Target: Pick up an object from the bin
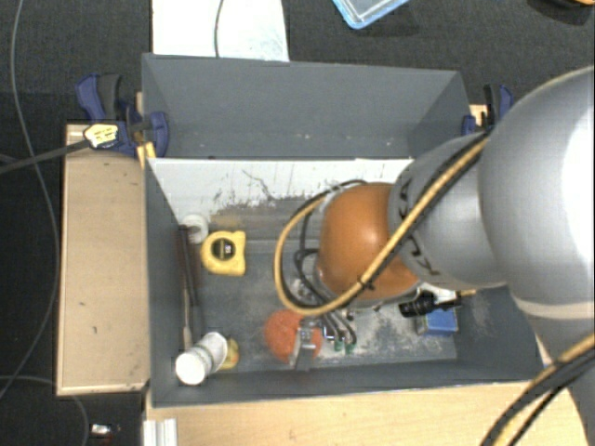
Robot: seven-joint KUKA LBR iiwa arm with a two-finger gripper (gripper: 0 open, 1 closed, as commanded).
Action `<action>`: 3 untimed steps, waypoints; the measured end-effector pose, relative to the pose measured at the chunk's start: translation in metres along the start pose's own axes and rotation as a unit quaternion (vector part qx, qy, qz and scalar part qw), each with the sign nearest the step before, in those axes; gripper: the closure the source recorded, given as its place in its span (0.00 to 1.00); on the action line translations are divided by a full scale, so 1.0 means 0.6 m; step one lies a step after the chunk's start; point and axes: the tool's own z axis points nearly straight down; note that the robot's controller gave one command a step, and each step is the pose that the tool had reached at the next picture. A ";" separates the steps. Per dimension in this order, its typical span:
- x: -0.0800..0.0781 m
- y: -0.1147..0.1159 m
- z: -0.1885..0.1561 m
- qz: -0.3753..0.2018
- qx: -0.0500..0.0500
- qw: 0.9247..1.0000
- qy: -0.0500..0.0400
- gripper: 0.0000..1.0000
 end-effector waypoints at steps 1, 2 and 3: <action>-0.002 0.006 -0.009 0.076 0.001 0.997 0.000 0.00; 0.001 0.004 0.022 0.026 0.000 1.000 0.003 0.00; 0.003 -0.012 0.031 0.158 0.000 0.987 0.001 0.00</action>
Offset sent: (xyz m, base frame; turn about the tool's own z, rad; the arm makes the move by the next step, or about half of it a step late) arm -0.0013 0.0021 -0.0174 0.0457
